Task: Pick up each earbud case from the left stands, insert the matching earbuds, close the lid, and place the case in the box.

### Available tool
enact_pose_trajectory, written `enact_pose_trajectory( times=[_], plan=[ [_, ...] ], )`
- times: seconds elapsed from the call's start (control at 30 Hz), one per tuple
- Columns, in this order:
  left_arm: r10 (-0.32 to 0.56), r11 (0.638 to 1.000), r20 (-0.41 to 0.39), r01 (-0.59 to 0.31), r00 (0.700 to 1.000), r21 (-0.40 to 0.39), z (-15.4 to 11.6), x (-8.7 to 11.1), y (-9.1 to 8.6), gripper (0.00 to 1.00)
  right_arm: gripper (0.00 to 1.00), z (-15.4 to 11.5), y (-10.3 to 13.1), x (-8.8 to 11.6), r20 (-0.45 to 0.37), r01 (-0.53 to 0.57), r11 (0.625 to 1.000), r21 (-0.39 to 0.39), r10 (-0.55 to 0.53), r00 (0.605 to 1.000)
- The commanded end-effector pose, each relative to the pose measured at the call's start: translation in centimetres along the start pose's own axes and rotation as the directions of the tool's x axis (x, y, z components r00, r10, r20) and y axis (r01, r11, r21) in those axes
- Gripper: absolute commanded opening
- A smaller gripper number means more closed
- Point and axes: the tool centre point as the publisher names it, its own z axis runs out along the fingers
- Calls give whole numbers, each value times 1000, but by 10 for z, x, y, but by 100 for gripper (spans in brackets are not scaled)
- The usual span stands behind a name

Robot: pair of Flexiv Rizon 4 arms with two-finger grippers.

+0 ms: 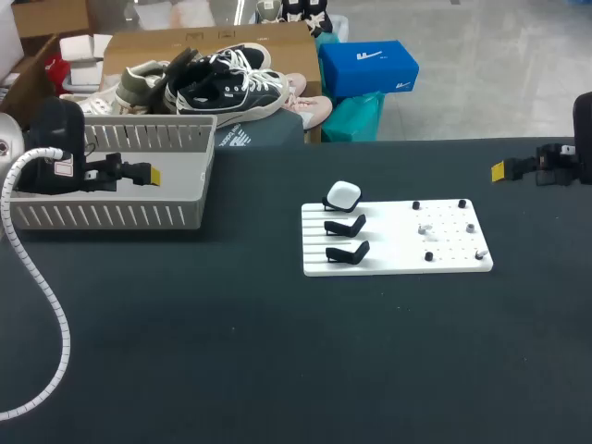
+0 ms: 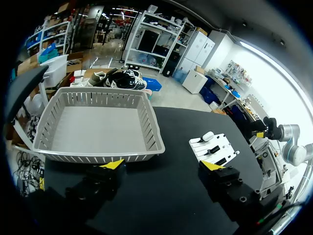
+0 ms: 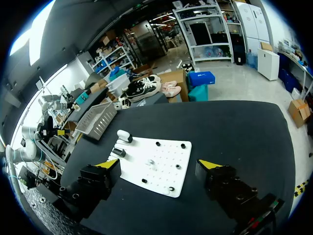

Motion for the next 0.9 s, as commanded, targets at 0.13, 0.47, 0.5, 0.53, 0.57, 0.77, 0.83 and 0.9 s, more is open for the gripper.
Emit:
enact_pose_trajectory(
  times=[0.13,0.47,0.5,0.53,0.57,0.77,0.83,0.9],
  plan=[
    [0,1000,0,0,1000,0,0,0,0,100,100,0,0,0,0,0,1000,0,0,1000],
    [0,1000,0,0,1000,0,0,0,0,100,100,0,0,0,0,0,1000,0,0,1000],
    [0,1000,0,0,1000,0,0,0,0,100,100,0,0,0,0,0,1000,0,0,1000],
    [0,1000,0,0,1000,0,0,0,0,100,100,0,0,0,0,0,1000,0,0,1000],
    [0,1000,0,0,1000,0,0,0,0,100,100,0,0,0,0,0,1000,0,0,1000],
    [56,998,-9,-56,998,14,1,-1,-3,100,100,0,0,0,0,0,1000,0,0,1000],
    [96,995,-15,-95,995,29,3,-3,-6,100,100,0,0,0,0,0,1000,0,0,1000],
    [136,988,-9,-135,991,69,4,-5,-9,100,100,0,0,0,0,0,1000,0,0,1000]
  ],
)
